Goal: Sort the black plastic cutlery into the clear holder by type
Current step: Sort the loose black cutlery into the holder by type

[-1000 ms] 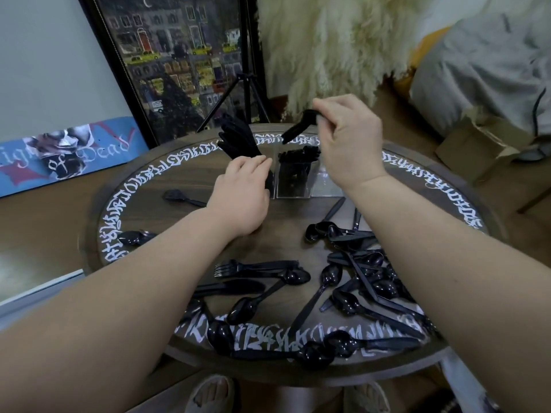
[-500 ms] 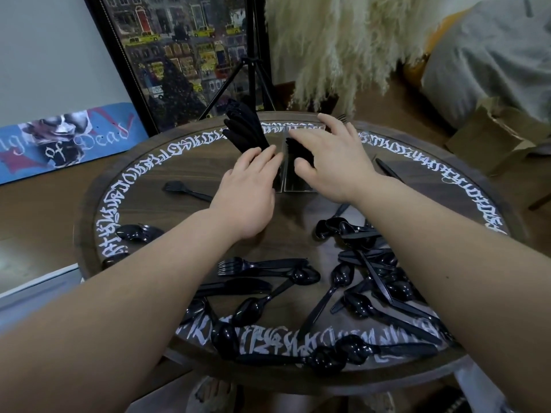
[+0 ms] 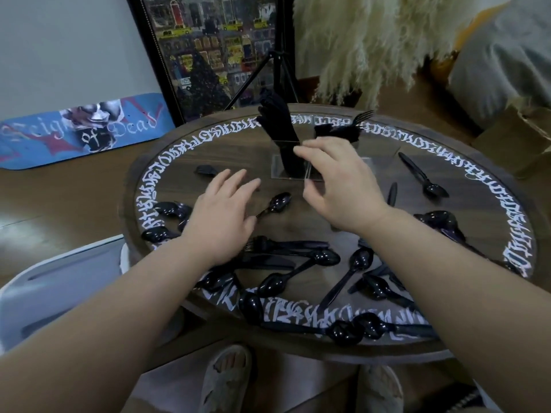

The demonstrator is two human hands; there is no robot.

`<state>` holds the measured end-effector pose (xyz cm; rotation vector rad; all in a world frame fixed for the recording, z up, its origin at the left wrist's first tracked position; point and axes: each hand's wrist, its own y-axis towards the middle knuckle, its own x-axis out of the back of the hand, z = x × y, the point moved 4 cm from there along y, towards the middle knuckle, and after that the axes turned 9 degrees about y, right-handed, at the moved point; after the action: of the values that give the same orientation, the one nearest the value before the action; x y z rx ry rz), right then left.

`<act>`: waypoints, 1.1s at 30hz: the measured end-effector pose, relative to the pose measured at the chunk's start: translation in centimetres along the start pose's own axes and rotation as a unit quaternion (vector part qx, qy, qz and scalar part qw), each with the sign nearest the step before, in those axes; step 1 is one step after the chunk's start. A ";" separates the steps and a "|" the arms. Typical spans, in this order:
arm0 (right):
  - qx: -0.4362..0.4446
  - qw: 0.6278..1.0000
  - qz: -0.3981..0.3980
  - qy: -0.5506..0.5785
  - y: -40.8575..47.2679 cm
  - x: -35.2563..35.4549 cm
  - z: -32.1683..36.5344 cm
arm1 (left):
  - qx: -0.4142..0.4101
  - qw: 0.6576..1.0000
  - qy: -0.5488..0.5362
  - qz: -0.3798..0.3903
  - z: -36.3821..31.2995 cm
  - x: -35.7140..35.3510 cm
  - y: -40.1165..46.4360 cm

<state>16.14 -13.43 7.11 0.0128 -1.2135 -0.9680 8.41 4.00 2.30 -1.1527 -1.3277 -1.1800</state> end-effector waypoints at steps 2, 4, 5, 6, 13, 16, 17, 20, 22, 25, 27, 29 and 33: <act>-0.021 0.999 0.043 0.018 0.0 -1.8 0.9 | 0.049 0.999 0.016 0.012 2.3 0.0 -1.4; -0.051 0.993 0.107 0.025 0.3 -3.9 1.7 | 0.108 0.993 0.023 0.031 4.3 0.1 -2.7; -0.059 0.989 0.134 0.025 0.6 -5.1 2.0 | 0.137 0.989 0.026 0.046 5.1 0.0 -3.4; -0.066 0.985 0.157 0.024 1.0 -6.3 2.4 | 0.162 0.984 0.029 0.063 5.7 -0.1 -4.0; -0.100 0.957 0.271 0.008 4.7 -13.4 3.7 | 0.179 0.971 -0.018 0.156 7.1 -2.6 -5.4; -0.117 0.944 0.308 -0.011 5.7 -15.1 3.1 | 0.144 0.977 -0.024 0.157 6.8 -3.0 -5.1; -0.122 0.939 0.320 -0.017 5.8 -15.6 2.8 | 0.131 0.979 -0.021 0.157 6.7 -3.1 -5.0; -0.122 0.941 0.314 -0.043 5.6 -15.9 1.7 | 0.095 0.982 -0.014 0.163 6.1 -3.5 -4.7; -0.122 0.951 0.277 -0.069 5.1 -15.2 1.1 | 0.067 0.984 -0.006 0.164 5.4 -3.7 -4.5; -0.152 0.958 0.235 -0.070 3.8 -13.5 0.4 | 0.035 0.988 -0.027 0.147 4.7 -3.7 -4.1; -0.190 0.956 0.217 -0.054 3.1 -12.5 -0.2 | 0.042 0.988 -0.087 0.124 4.8 -3.4 -3.9; -0.235 0.948 0.215 -0.032 2.5 -11.8 -0.8 | 0.071 0.984 -0.138 0.092 5.4 -3.1 -3.9; -0.248 0.946 0.207 -0.027 2.1 -11.1 -0.9 | 0.138 0.982 -0.124 0.044 7.2 -2.6 -4.2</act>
<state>17.94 -5.55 -0.79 -0.6483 -0.9399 -0.8766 3.84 10.73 -0.96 -1.1670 -1.5557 -0.7753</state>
